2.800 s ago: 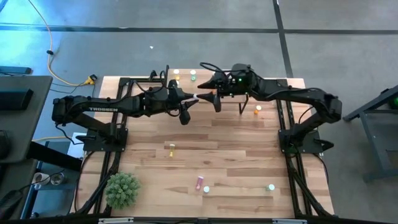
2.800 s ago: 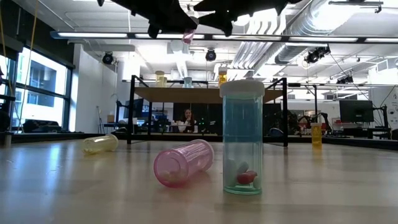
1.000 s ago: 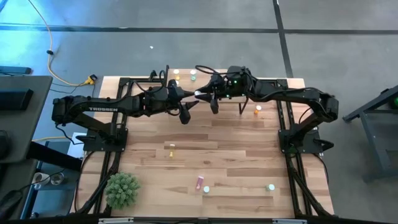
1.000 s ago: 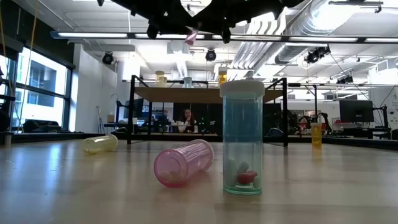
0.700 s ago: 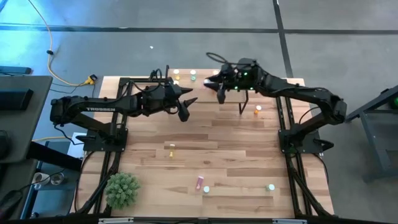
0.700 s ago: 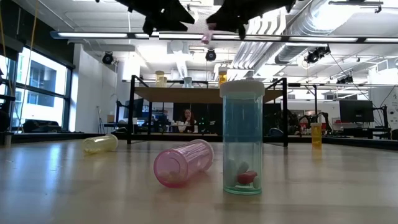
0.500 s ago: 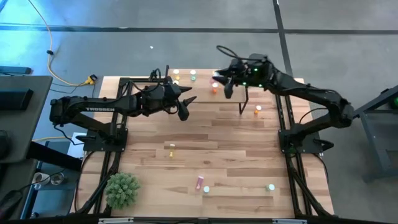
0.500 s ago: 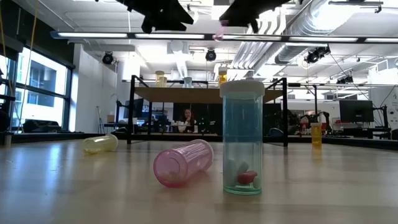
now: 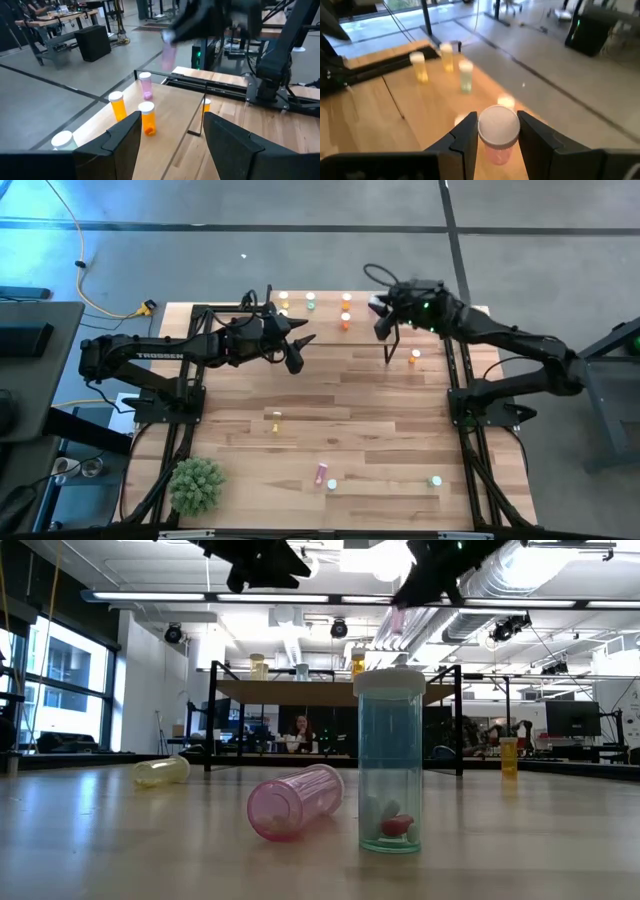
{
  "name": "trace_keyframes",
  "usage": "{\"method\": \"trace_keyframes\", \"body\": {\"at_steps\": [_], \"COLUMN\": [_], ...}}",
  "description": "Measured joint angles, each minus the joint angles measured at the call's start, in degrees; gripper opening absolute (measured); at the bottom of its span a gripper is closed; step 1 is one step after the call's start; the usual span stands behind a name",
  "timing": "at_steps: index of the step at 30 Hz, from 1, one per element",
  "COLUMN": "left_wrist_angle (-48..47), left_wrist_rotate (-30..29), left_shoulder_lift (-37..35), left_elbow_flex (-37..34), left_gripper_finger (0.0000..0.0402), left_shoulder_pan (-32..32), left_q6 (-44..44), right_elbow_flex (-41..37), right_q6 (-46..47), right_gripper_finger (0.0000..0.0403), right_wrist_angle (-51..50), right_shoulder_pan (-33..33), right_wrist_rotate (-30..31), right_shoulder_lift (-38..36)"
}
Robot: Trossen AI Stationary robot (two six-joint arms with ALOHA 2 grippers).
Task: Pick and place medicine bottles onto shelf by color
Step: Put the right pink pill bottle on the shelf aligned with the other pink pill bottle
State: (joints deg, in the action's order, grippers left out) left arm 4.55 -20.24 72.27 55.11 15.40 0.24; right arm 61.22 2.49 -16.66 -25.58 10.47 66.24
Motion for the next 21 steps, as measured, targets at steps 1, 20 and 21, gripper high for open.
{"method": "trace_keyframes", "body": {"at_steps": [1,20,21], "left_wrist_angle": [0.03,0.01,0.01], "left_wrist_rotate": [-0.10,-0.08,-0.08], "left_shoulder_lift": [-0.02,0.00,0.00], "left_elbow_flex": [0.00,0.00,0.00], "left_gripper_finger": [0.0204,0.0204,0.0204], "left_shoulder_pan": [0.00,0.00,0.00], "left_q6": [-0.01,0.02,0.02], "right_elbow_flex": [-2.24,-17.89,-17.91], "right_q6": [0.64,-0.91,-0.97], "right_gripper_finger": [0.0109,0.0109,0.0109], "right_wrist_angle": [1.52,15.32,14.87], "right_shoulder_pan": [0.00,-0.81,-1.04], "right_wrist_rotate": [0.07,1.75,1.71], "right_shoulder_lift": [-0.46,-0.94,-0.73]}}
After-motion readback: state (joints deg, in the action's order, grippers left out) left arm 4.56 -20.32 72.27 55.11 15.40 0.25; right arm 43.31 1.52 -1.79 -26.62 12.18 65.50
